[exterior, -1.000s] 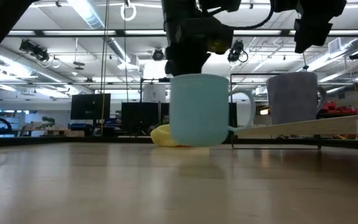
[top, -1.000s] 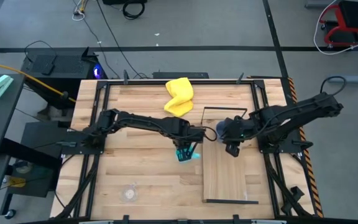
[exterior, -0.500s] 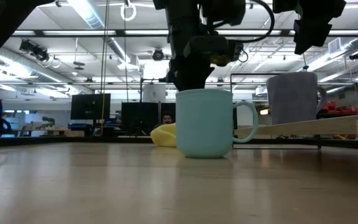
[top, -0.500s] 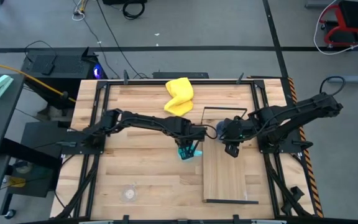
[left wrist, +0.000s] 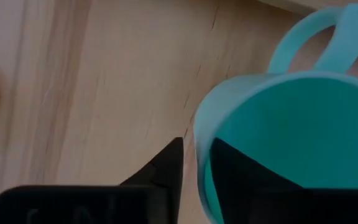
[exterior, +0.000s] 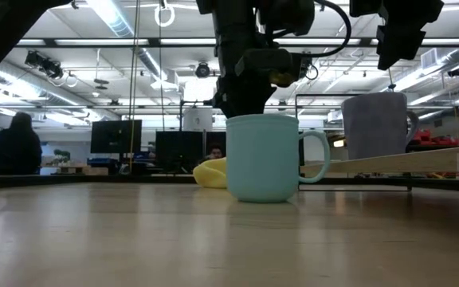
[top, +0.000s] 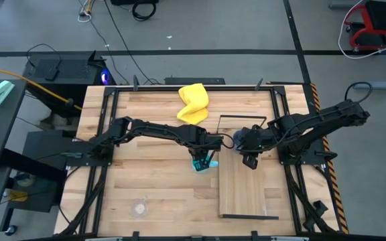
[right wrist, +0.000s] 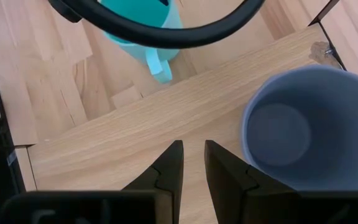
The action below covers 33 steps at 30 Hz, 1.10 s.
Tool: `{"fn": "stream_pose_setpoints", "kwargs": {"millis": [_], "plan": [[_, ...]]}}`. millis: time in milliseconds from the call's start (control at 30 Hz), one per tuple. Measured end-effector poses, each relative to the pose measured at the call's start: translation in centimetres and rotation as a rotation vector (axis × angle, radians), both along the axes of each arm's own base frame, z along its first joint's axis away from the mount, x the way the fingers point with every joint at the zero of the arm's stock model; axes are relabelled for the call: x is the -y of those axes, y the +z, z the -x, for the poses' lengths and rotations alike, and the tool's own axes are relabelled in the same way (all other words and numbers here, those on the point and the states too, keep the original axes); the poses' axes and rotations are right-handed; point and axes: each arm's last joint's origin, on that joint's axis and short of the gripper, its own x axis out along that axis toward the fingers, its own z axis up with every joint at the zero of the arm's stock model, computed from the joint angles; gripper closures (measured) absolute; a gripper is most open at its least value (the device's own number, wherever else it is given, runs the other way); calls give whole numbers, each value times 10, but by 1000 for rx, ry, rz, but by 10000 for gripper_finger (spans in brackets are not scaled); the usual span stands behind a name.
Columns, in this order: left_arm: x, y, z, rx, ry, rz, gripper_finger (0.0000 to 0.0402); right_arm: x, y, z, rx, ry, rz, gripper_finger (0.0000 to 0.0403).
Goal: Stack small to large cups/mugs on shelf
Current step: Put the blue mug on the shelf
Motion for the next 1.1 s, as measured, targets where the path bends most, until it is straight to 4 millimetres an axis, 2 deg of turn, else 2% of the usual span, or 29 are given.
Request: {"fn": "stream_pose_setpoints", "kwargs": {"millis": [233, 567, 900, 1100], "plan": [[0, 1, 0, 0, -1, 2, 296, 0, 0, 0, 0, 0, 0, 329], [2, 3, 3, -11, -13, 59, 294, 0, 1, -1, 18, 7, -1, 329], [0, 36, 14, 49, -13, 60, 294, 0, 1, -2, 30, 19, 4, 329], [-4, 54, 36, -44, 12, -55, 294, -1, 4, -6, 74, 45, 9, 329]]}}
